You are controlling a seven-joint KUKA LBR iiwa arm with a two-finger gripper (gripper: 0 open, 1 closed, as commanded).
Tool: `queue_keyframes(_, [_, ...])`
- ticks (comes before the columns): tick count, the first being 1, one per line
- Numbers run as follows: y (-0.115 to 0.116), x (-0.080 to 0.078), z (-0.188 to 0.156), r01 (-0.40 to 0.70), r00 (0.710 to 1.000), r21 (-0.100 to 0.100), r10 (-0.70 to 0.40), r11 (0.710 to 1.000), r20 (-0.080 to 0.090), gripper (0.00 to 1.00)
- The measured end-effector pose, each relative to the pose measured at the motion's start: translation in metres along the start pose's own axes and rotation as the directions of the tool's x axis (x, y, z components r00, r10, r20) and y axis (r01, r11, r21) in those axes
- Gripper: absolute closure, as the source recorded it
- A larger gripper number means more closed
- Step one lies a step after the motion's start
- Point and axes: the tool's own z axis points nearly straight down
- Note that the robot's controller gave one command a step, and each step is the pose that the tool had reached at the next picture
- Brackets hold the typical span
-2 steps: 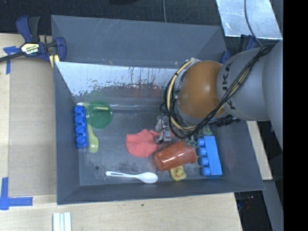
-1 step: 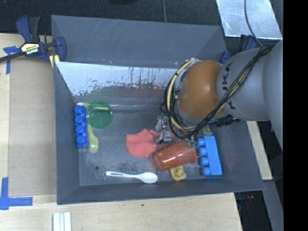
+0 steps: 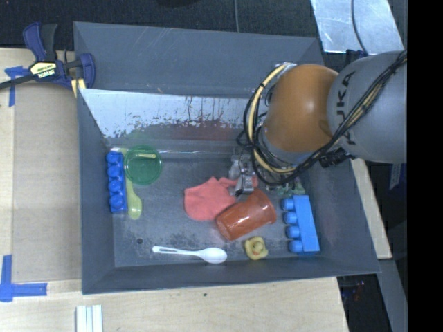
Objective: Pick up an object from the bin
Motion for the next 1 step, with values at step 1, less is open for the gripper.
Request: queue_keyframes(1, [-0.0035,-0.0167,-0.0839,-0.004,1.000,-0.001,0.004,1.000,0.003,1.00])
